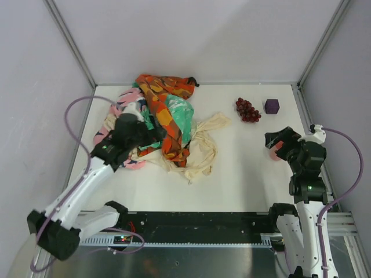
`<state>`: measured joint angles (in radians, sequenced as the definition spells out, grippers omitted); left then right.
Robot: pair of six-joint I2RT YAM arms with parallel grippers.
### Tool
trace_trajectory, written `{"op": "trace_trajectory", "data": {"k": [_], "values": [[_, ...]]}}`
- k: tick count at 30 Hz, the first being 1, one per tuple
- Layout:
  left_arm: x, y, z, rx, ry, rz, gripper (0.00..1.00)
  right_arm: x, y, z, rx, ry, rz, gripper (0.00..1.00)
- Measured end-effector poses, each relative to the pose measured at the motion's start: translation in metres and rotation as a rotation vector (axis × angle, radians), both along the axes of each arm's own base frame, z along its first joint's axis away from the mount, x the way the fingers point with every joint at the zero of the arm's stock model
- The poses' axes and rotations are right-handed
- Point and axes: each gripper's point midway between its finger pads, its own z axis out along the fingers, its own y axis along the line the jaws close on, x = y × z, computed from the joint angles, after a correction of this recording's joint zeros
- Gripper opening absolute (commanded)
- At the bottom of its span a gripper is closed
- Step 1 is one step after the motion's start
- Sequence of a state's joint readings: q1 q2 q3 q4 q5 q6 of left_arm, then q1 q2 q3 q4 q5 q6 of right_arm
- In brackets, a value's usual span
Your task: Pick out a specific cloth from the pile
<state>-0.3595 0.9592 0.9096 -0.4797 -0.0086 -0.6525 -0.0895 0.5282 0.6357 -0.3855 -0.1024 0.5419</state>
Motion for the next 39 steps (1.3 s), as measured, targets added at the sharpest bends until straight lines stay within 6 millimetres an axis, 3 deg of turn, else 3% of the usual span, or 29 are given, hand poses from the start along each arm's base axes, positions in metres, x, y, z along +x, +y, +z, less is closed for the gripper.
{"op": "trace_trajectory", "data": {"k": [6,10,17,21,22,24,26,28,32,35,37,39], "values": [[0.001,-0.078,-0.004,0.265,-0.068,-0.206,1.00,-0.002,0.003,0.013,-0.049,-0.066,0.039,0.99],[-0.005,-0.110,-0.044,0.448,-0.044,-0.306,1.00,-0.008,0.017,0.010,-0.080,-0.128,0.134,0.99],[0.000,-0.106,-0.147,0.702,0.160,-0.329,1.00,-0.014,0.038,-0.022,-0.054,-0.068,0.266,0.99],[0.004,-0.101,-0.187,0.776,0.245,-0.327,0.98,-0.011,0.047,-0.032,-0.036,-0.028,0.327,0.99],[0.007,-0.102,-0.195,0.783,0.261,-0.323,0.92,-0.011,0.048,-0.034,-0.032,-0.018,0.338,0.99],[0.018,-0.109,-0.198,0.752,0.268,-0.302,0.68,-0.010,0.050,-0.039,-0.025,0.002,0.354,0.99],[0.027,-0.114,-0.201,0.716,0.277,-0.276,0.23,-0.010,0.051,-0.041,-0.022,0.011,0.362,1.00],[0.035,-0.116,-0.205,0.694,0.282,-0.256,0.06,-0.010,0.052,-0.043,-0.021,0.016,0.365,0.99],[0.045,-0.109,-0.203,0.667,0.296,-0.218,0.01,-0.011,0.052,-0.040,-0.028,-0.001,0.367,0.99],[0.052,-0.092,-0.193,0.666,0.309,-0.179,0.01,-0.012,0.052,-0.037,-0.033,-0.018,0.366,0.98],[0.062,-0.078,-0.175,0.666,0.302,-0.141,0.01,-0.011,0.052,-0.036,-0.038,-0.034,0.366,0.98],[0.088,-0.063,-0.134,0.661,0.246,-0.069,0.01,-0.009,0.052,-0.041,-0.033,-0.039,0.364,0.98]]}}
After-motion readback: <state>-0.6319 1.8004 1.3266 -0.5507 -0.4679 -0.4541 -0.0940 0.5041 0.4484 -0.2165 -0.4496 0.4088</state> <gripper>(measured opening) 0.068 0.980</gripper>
